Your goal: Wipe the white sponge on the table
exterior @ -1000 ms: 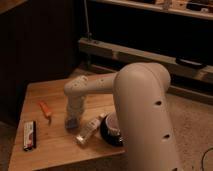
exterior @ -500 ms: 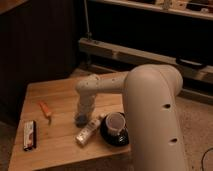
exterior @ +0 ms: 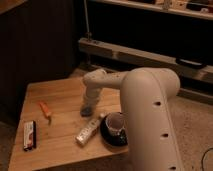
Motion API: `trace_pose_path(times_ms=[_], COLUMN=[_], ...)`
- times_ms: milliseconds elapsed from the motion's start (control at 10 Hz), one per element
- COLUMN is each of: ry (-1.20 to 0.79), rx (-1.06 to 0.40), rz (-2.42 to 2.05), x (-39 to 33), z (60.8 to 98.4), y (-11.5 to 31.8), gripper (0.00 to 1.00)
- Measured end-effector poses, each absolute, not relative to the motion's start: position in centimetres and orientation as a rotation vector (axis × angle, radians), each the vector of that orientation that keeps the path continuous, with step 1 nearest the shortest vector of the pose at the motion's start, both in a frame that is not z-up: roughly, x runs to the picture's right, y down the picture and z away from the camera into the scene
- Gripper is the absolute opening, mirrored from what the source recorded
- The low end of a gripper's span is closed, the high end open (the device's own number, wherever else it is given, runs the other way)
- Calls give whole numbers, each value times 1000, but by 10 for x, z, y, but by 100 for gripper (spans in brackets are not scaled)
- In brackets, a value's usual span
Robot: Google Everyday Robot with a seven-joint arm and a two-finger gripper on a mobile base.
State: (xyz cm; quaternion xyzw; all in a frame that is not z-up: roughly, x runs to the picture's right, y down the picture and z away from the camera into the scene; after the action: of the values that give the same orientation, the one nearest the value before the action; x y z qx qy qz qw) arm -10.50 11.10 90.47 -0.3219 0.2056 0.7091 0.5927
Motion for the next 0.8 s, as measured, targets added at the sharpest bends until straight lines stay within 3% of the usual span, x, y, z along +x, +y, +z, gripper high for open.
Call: trace_pose_path(times_ms=[800], ry=[467], rx=[-713], rz=[1601], x=[-137], z=[954], y=[58], gripper=[0])
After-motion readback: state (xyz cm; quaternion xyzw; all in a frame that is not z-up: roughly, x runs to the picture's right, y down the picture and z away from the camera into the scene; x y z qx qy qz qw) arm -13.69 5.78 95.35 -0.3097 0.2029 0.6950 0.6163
